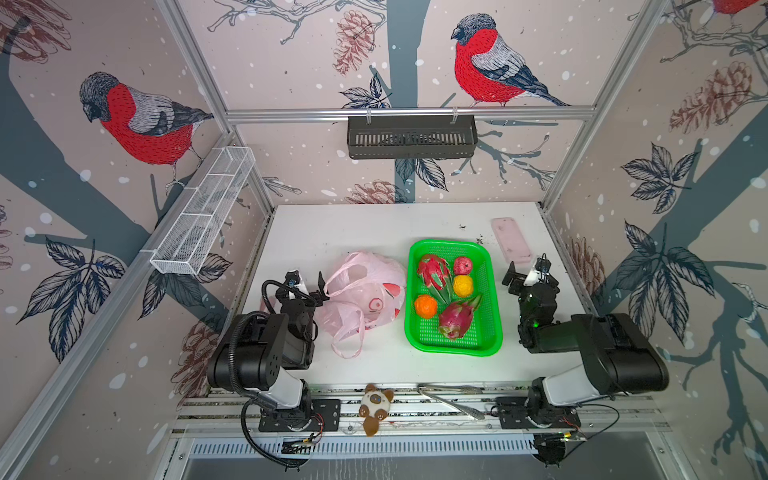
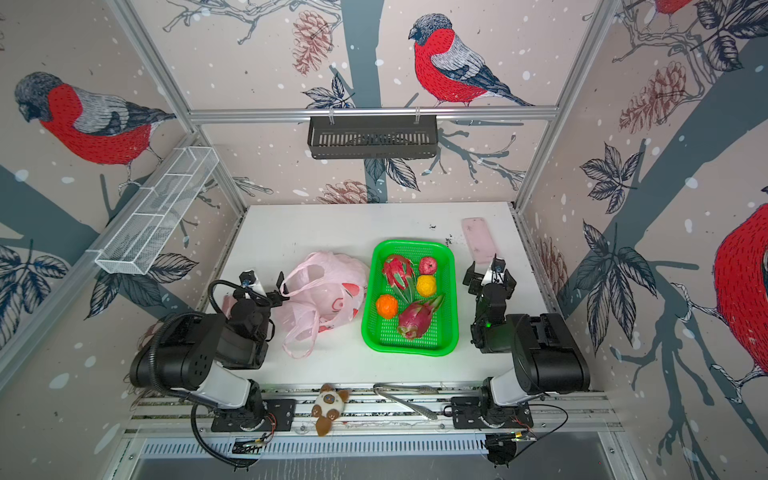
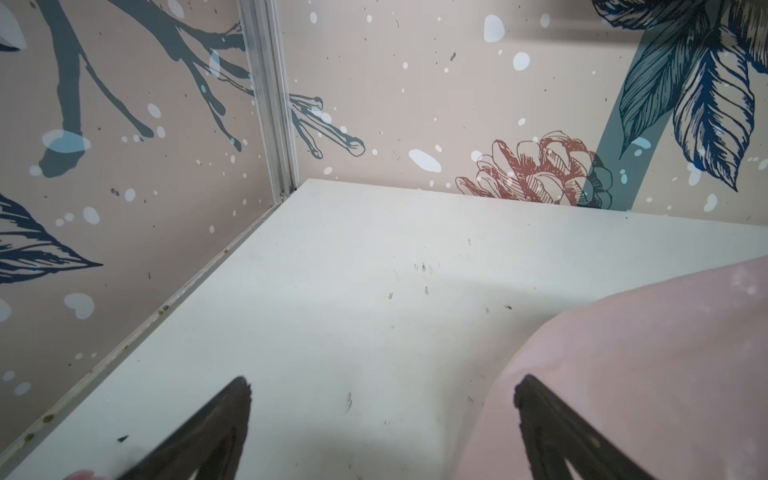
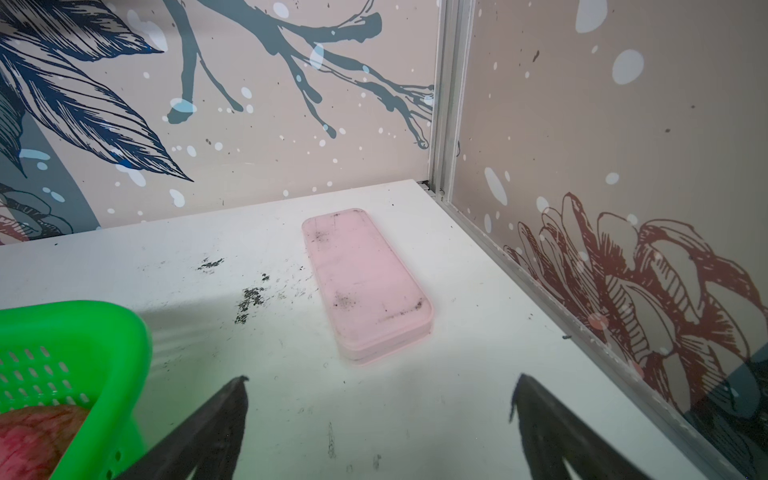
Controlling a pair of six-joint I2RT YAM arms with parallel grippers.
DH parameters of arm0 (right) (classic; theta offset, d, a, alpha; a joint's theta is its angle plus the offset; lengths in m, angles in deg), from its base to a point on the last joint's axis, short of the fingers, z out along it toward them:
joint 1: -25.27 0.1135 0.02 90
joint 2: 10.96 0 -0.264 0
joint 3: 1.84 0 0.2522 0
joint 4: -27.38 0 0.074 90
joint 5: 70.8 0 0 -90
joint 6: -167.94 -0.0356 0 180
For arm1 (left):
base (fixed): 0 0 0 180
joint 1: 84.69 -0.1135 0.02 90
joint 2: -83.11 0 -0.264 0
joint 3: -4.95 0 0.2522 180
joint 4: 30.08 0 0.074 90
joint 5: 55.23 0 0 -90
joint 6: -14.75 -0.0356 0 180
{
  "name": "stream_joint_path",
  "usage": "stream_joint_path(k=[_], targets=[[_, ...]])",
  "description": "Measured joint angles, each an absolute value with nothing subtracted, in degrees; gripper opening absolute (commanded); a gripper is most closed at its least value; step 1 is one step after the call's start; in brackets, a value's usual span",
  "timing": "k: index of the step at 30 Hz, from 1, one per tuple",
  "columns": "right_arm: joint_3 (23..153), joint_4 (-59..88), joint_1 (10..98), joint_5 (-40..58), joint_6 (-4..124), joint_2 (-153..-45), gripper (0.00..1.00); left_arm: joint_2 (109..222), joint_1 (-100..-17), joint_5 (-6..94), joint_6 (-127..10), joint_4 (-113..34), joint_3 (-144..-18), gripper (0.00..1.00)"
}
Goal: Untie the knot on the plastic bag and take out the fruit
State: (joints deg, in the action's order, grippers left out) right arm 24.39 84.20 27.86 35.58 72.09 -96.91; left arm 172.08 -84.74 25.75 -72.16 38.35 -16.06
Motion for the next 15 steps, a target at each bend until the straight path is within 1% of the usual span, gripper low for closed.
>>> stream_joint_path(k=[4,15], targets=[[24.61,83.0,27.92,35.78,72.09,-96.98,1.0,172.04,-84.72,25.77,-72.2,35.18,-20.39,0.99],[24.61,82.63,27.97,35.8,72.09,-96.98,1.0,172.04,-84.61,25.77,-72.29,31.95,-20.52,0.99]])
